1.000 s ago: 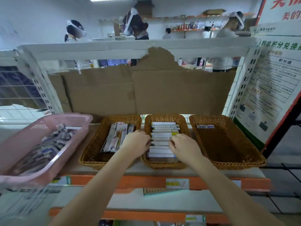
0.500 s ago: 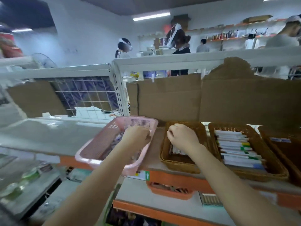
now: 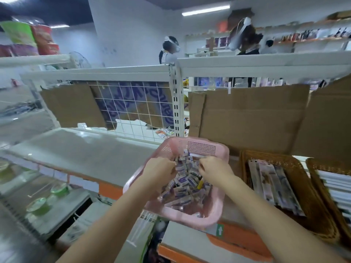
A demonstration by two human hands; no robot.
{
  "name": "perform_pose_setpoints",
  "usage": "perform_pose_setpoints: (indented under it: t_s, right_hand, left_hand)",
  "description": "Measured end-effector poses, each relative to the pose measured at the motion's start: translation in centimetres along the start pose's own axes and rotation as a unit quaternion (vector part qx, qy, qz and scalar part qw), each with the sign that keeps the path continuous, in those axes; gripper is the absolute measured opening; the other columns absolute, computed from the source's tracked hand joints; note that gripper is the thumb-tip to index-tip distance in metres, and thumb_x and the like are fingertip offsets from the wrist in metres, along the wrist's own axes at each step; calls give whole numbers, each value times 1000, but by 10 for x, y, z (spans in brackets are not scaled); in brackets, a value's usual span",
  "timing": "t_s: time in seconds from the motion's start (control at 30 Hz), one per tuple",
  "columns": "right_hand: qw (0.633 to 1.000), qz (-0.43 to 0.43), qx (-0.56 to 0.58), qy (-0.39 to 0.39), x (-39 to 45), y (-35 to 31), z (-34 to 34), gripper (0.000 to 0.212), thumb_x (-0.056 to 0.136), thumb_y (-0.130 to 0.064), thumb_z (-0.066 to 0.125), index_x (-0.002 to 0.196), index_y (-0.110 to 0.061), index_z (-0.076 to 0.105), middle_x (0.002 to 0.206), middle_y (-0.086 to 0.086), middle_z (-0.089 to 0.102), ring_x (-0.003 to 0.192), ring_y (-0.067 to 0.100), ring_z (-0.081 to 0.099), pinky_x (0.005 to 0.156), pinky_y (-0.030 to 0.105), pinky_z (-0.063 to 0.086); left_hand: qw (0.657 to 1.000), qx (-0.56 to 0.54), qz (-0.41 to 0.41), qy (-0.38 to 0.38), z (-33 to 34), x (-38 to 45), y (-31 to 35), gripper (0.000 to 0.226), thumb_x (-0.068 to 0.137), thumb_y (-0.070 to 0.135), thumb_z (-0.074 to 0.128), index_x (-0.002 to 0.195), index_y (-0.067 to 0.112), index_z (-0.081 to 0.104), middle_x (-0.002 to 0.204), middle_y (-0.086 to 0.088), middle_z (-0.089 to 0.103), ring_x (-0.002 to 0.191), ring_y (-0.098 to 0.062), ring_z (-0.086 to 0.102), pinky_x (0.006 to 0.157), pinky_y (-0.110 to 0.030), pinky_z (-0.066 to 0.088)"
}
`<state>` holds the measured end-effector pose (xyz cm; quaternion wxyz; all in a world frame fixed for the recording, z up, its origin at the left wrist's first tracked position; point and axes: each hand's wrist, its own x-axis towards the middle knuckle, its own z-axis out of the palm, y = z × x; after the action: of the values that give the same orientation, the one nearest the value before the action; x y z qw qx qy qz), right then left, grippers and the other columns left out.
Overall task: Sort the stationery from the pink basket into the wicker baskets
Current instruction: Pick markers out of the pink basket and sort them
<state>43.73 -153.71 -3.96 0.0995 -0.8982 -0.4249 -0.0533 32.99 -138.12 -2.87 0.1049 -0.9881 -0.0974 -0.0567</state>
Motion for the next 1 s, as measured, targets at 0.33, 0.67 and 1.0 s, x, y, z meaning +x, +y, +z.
perform_pose_setpoints:
  t_s: [0.33,0.67,1.0]
  right_hand:
    - [978,95,-172,-76,78,26,12,24,93,-15,46,105,-16,67,104,2,66,98,21,61,80,30,52]
    - [958,239,-118,-107,97,26,34,24,94,-14,46,108,-8,65,108,8,65,103,25,60,86,29,45]
    - [973,228,20,-26,53,-13,-31,8,87,-21,65,93,-18,69,83,-3,62,78,17,57,64,33,46]
  left_hand:
    - [998,-34,45,-4,24,59,-30,25,94,32,44,99,14,61,95,-4,66,83,-25,61,61,-28,41]
    - [984,-72,163,10,38,78,-60,35,94,30,45,119,8,53,100,-11,64,92,-32,61,66,-31,35]
    - [951,-221,213,43,42,78,-73,19,91,36,49,83,22,58,91,-2,67,83,-24,61,59,-25,33]
